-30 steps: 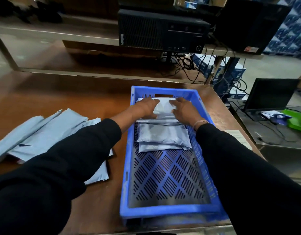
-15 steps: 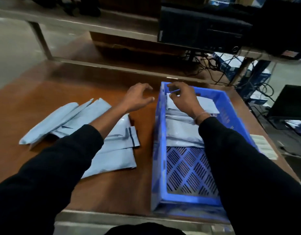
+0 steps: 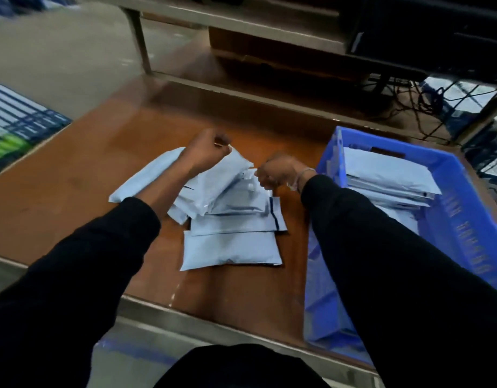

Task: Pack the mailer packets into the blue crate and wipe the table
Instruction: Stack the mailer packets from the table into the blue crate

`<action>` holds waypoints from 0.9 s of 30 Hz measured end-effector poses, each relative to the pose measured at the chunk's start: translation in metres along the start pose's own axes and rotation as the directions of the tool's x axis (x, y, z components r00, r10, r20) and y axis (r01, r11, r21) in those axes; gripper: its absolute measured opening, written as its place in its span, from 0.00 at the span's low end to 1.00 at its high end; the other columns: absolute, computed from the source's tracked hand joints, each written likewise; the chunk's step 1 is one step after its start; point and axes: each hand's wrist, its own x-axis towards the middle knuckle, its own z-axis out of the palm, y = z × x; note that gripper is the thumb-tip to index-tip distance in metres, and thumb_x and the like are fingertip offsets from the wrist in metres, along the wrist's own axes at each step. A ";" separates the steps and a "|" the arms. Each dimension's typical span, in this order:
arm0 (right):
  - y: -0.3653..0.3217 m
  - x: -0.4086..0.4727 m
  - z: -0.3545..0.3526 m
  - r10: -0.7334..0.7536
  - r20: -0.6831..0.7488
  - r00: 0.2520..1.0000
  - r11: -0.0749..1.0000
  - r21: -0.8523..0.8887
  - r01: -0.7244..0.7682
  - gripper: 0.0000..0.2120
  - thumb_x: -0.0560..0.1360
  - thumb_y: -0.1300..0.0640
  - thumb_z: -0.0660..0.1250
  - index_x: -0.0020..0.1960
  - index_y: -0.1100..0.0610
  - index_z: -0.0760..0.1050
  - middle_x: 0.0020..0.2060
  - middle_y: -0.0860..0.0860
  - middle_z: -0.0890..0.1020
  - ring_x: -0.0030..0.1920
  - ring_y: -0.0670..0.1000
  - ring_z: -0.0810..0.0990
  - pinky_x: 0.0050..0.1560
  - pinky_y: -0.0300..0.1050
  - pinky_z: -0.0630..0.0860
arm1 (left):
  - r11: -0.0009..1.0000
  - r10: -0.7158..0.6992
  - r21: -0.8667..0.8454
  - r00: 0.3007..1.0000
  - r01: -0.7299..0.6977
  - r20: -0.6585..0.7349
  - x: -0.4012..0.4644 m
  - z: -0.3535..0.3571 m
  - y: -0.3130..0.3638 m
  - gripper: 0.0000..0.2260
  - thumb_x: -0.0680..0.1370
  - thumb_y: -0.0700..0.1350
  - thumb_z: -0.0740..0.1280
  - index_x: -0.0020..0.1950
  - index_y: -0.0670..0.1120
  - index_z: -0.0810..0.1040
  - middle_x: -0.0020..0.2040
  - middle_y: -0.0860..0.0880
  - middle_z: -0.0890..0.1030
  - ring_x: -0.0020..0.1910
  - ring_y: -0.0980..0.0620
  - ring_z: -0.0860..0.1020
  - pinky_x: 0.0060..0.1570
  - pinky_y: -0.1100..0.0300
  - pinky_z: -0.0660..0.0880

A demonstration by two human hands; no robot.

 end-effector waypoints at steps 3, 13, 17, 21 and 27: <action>-0.008 0.013 0.026 0.076 0.066 0.995 0.951 0.296 -0.093 0.07 0.81 0.59 0.65 0.55 0.64 0.73 0.38 0.60 0.78 0.34 0.55 0.78 0.38 0.47 0.81 | 1.000 0.012 -0.004 1.000 -0.012 0.012 0.001 -0.016 -0.021 0.04 0.78 0.41 0.71 0.52 0.48 0.82 0.51 0.47 0.84 0.53 0.44 0.83 0.57 0.48 0.80; -0.021 0.035 0.068 0.188 0.066 0.980 0.786 0.588 -0.190 0.05 0.78 0.63 0.68 0.45 0.58 0.74 0.42 0.55 0.79 0.37 0.52 0.76 0.24 0.36 0.75 | 1.000 0.007 -0.014 0.998 -0.006 0.066 -0.001 -0.031 -0.053 0.05 0.76 0.40 0.72 0.50 0.48 0.82 0.48 0.48 0.84 0.47 0.50 0.82 0.54 0.45 0.81; -0.022 0.037 0.040 0.156 0.048 0.987 0.741 0.654 -0.149 0.04 0.79 0.68 0.65 0.49 0.62 0.77 0.49 0.58 0.82 0.43 0.55 0.81 0.33 0.45 0.82 | 0.994 -0.038 -0.101 0.995 0.047 0.094 0.005 -0.029 -0.051 0.18 0.71 0.60 0.76 0.52 0.49 0.82 0.47 0.51 0.84 0.46 0.51 0.83 0.46 0.46 0.82; -0.031 0.030 0.012 0.087 0.019 0.996 0.681 0.729 -0.073 0.10 0.80 0.67 0.65 0.60 0.61 0.76 0.50 0.57 0.83 0.46 0.53 0.84 0.45 0.45 0.83 | 0.965 -0.104 -0.215 0.972 0.149 0.210 0.008 -0.026 -0.027 0.30 0.70 0.67 0.75 0.60 0.45 0.81 0.52 0.48 0.85 0.52 0.50 0.84 0.53 0.54 0.81; -0.046 0.015 0.006 -0.027 -0.060 0.998 0.738 0.673 0.061 0.04 0.80 0.63 0.67 0.54 0.59 0.77 0.46 0.56 0.83 0.44 0.51 0.83 0.42 0.43 0.82 | 0.842 -0.133 -0.441 0.912 0.310 0.388 0.017 -0.030 -0.023 0.21 0.75 0.49 0.77 0.63 0.37 0.81 0.55 0.41 0.86 0.56 0.42 0.85 0.61 0.47 0.80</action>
